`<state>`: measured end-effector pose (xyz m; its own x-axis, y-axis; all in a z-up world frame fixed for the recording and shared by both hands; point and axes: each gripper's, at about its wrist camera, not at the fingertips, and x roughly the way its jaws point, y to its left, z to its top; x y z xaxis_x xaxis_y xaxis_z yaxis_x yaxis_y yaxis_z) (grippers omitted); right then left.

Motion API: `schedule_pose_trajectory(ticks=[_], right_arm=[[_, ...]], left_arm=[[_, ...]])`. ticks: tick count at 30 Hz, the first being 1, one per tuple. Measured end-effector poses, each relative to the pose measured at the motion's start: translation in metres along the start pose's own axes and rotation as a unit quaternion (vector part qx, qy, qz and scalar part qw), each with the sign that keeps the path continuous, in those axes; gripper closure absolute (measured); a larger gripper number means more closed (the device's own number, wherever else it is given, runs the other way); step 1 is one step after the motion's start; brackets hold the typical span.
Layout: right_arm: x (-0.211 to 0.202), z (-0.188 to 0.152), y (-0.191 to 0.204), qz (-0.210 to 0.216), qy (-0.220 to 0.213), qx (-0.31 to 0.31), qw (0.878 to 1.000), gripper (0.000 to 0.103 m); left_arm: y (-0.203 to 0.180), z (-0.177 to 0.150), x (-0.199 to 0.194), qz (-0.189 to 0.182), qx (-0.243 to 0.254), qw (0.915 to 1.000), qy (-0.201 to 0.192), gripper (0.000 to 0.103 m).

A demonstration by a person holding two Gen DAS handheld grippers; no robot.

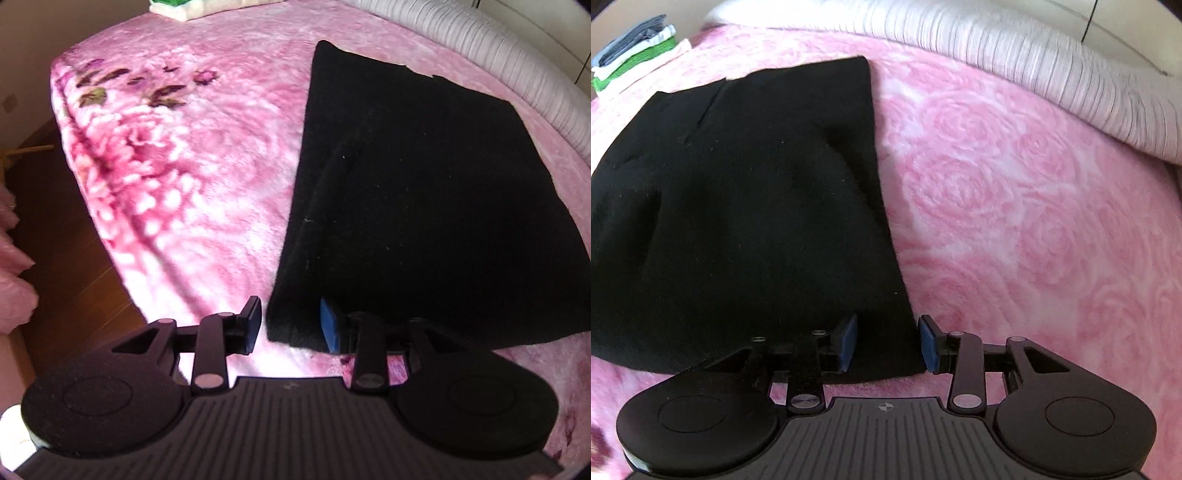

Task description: Fold clothes

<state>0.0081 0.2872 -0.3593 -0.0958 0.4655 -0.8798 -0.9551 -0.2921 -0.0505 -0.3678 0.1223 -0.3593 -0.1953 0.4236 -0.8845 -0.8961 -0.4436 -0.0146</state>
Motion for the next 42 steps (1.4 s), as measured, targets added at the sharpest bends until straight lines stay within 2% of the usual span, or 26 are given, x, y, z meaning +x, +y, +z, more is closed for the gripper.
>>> schedule_pose_trajectory(ticks=[4, 10, 13, 17, 21, 34, 37, 42], right_arm=[[-0.035, 0.001, 0.002, 0.008, -0.010, 0.027, 1.000, 0.064], [-0.040, -0.027, 0.024, 0.026, 0.066, 0.021, 0.997, 0.064], [-0.043, -0.041, 0.033, 0.024, 0.085, 0.019, 0.996, 0.064], [-0.048, -0.048, 0.037, 0.029, 0.085, 0.010, 0.996, 0.062], [-0.046, -0.051, 0.041, 0.012, 0.084, -0.009, 0.996, 0.057], [-0.051, -0.053, 0.038, 0.006, 0.086, -0.008, 0.996, 0.054], [-0.048, -0.052, 0.040, 0.002, 0.091, -0.009, 0.996, 0.054], [-0.045, -0.047, 0.049, 0.004, 0.089, -0.027, 0.996, 0.054]], left_arm=[[-0.011, 0.001, -0.023, 0.023, -0.002, 0.9992, 0.033, 0.074], [-0.035, -0.021, -0.025, 0.029, -0.001, 0.9939, 0.107, 0.074], [-0.042, -0.030, -0.031, 0.033, -0.001, 0.9923, 0.119, 0.073], [-0.050, -0.035, -0.038, 0.041, 0.007, 0.9918, 0.121, 0.071], [-0.056, -0.036, -0.042, 0.040, 0.017, 0.9920, 0.118, 0.071], [-0.060, -0.035, -0.049, 0.035, 0.021, 0.9932, 0.109, 0.069], [-0.060, -0.038, -0.048, 0.026, 0.018, 0.9938, 0.107, 0.069], [-0.057, -0.039, -0.047, -0.011, 0.010, 0.9955, 0.093, 0.068]])
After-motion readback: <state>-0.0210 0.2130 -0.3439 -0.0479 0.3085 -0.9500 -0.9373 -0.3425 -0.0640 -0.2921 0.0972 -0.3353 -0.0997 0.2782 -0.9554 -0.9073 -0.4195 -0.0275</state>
